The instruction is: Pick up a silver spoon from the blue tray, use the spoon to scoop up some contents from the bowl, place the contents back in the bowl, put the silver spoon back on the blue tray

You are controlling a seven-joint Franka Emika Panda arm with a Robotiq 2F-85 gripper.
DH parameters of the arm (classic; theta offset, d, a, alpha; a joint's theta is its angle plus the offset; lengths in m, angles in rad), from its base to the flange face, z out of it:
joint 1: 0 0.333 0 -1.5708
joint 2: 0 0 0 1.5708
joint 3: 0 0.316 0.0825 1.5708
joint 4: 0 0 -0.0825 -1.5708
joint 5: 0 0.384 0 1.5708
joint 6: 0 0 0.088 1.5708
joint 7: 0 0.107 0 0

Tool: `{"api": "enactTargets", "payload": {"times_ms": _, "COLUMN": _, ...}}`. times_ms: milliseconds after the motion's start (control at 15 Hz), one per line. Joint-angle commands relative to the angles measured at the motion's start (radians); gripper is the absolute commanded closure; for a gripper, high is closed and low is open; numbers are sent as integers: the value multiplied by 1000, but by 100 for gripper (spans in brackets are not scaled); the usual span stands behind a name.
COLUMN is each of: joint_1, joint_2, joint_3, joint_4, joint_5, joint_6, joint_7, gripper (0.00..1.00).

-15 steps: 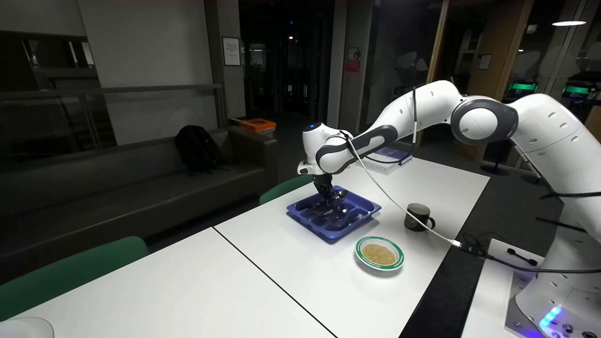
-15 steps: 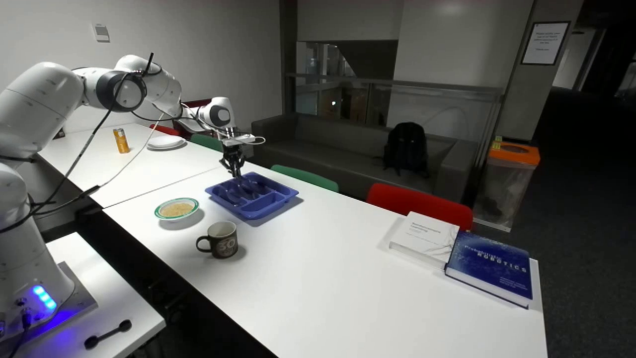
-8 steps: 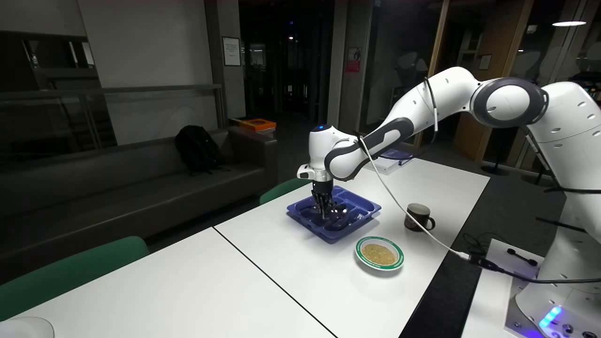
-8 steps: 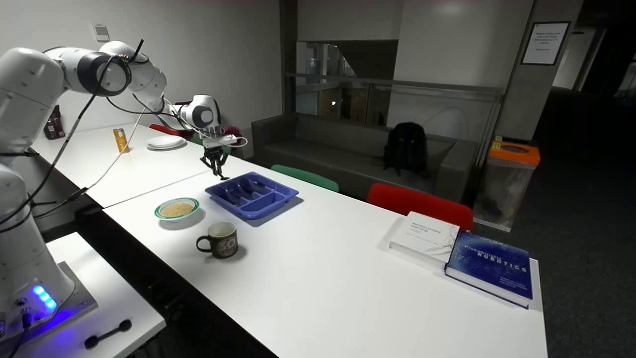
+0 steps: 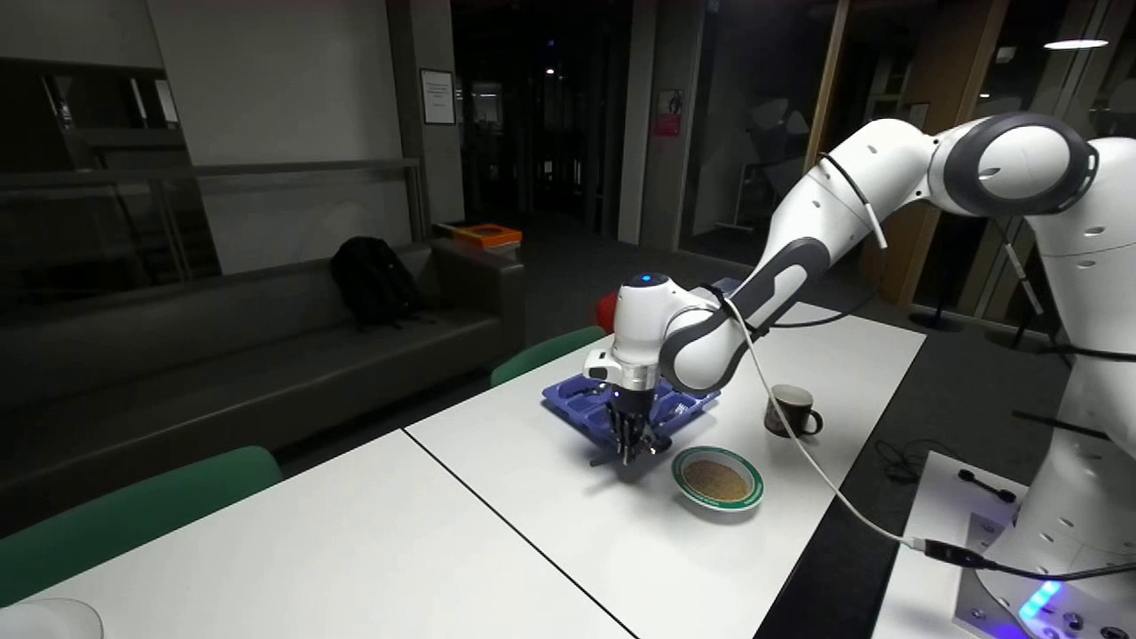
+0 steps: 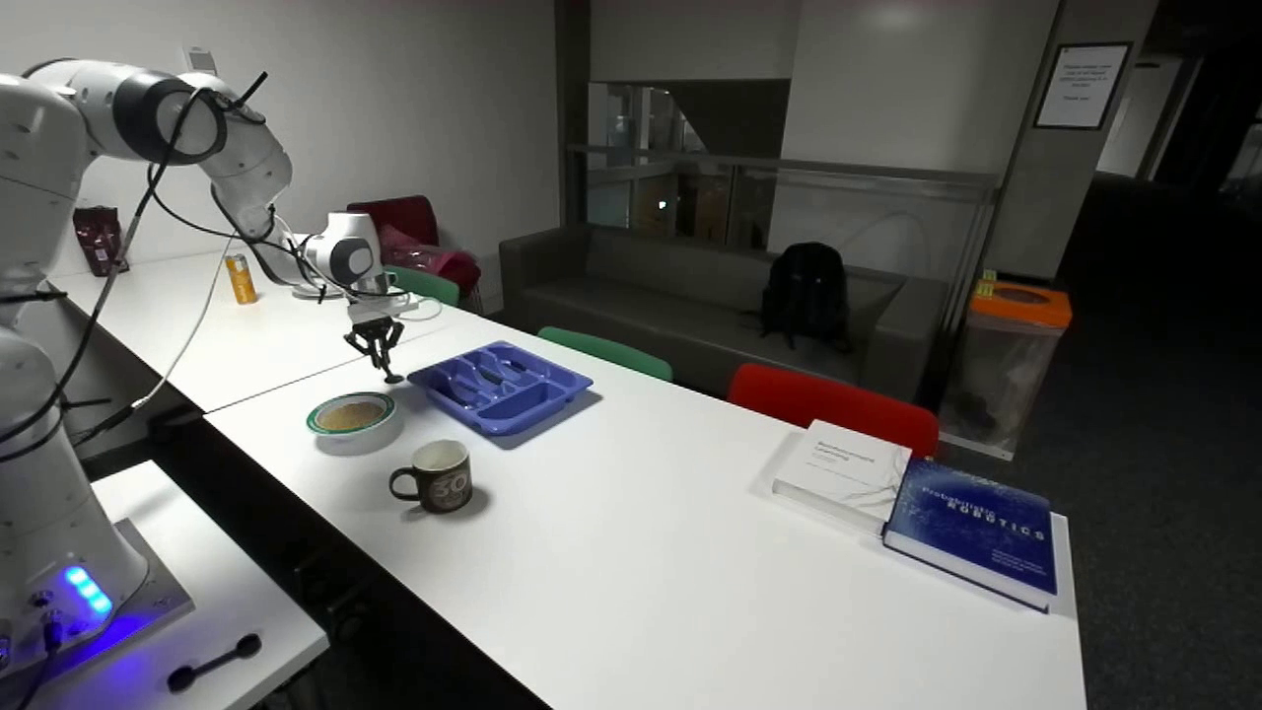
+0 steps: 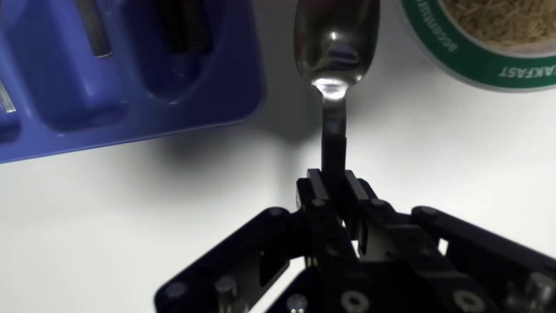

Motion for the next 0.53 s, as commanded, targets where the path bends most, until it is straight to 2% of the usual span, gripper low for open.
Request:
{"api": "enactTargets", "payload": {"times_ms": 0, "joint_1": 56, "joint_2": -136, "joint_3": -37, "joint_4": -171, "joint_5": -86, "joint_6": 40, "joint_7": 160, "gripper": 97}}
{"api": "enactTargets", "payload": {"times_ms": 200, "joint_1": 66, "joint_2": -160, "joint_3": -37, "joint_4": -178, "joint_5": -139, "joint_6": -27, "joint_7": 249, "gripper": 97}}
{"api": "enactTargets", "payload": {"times_ms": 467, "joint_1": 56, "joint_2": -172, "joint_3": -23, "joint_4": -171, "joint_5": -149, "joint_6": -86, "joint_7": 292, "gripper": 97}}
